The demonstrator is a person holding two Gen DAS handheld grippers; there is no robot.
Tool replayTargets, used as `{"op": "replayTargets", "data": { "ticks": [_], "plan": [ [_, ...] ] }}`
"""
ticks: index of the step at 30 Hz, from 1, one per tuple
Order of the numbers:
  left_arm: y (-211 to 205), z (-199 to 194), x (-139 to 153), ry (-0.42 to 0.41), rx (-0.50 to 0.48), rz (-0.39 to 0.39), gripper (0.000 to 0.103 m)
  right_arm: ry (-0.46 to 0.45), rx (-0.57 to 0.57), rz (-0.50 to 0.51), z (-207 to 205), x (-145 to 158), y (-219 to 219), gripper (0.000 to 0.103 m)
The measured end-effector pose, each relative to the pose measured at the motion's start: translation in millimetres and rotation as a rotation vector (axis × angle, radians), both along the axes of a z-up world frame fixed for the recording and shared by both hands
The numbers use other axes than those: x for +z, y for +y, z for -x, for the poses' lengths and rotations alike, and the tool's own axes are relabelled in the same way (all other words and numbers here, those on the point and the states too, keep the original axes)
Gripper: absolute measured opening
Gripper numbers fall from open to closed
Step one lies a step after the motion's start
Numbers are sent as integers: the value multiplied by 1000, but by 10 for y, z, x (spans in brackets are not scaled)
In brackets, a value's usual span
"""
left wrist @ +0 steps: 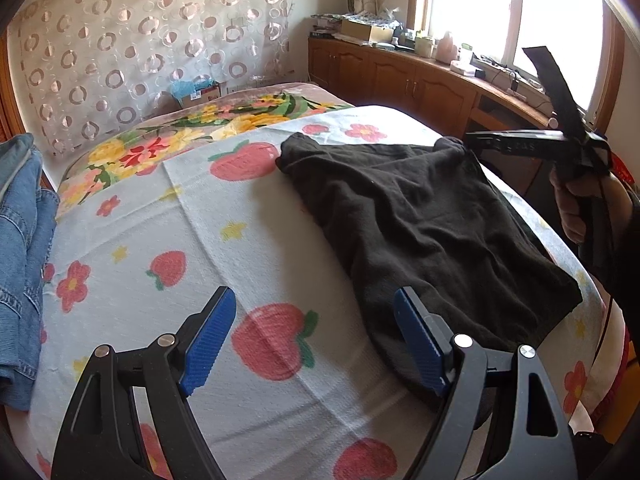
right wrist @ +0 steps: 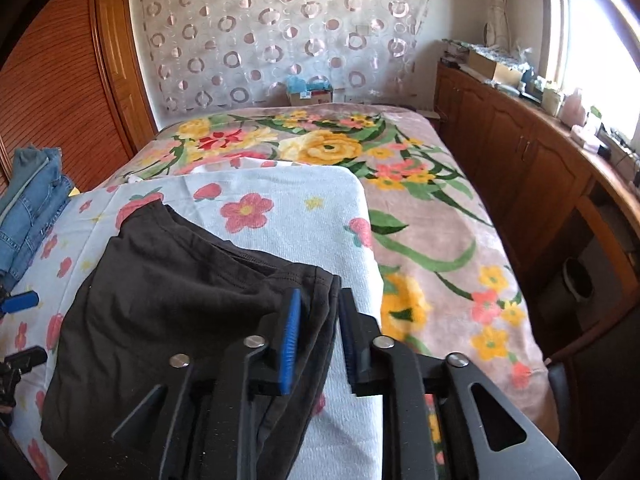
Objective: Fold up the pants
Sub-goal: 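Release, regrasp and smooth the folded edge with the right gripper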
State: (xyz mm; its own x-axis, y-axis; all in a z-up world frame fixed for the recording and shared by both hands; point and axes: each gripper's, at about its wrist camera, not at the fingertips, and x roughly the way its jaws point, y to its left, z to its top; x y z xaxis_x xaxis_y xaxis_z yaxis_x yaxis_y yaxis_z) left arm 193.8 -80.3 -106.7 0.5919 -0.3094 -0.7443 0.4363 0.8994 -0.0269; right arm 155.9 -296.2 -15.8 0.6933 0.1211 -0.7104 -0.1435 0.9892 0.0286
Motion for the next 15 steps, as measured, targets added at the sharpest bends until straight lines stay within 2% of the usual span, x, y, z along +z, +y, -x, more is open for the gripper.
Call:
{"op": "replayTargets", "data": {
  "ticks": [2, 7, 11, 12, 13, 15],
  "plan": [
    [-20, 12, -14, 5, -5, -2, 82, 11, 8, -12, -63, 83, -92, 22],
    [-45, 22, -29, 11, -5, -7, 82, 49, 21, -50, -210, 70, -144, 23],
    [-47, 30, -39, 15, -4, -5, 82, 61, 43, -32, -250, 39, -130, 23],
    [-48, 31, -44, 16, -3, -7, 82, 52, 49, -38, -231, 49, -144, 6],
    [-47, 32, -50, 18, -2, -8, 82, 37, 56, -36, -207, 77, -160, 3],
    [-41, 36, -53, 19, 0, -8, 82, -32, 33, -28, -108, 176, -195, 3]
  ]
}}
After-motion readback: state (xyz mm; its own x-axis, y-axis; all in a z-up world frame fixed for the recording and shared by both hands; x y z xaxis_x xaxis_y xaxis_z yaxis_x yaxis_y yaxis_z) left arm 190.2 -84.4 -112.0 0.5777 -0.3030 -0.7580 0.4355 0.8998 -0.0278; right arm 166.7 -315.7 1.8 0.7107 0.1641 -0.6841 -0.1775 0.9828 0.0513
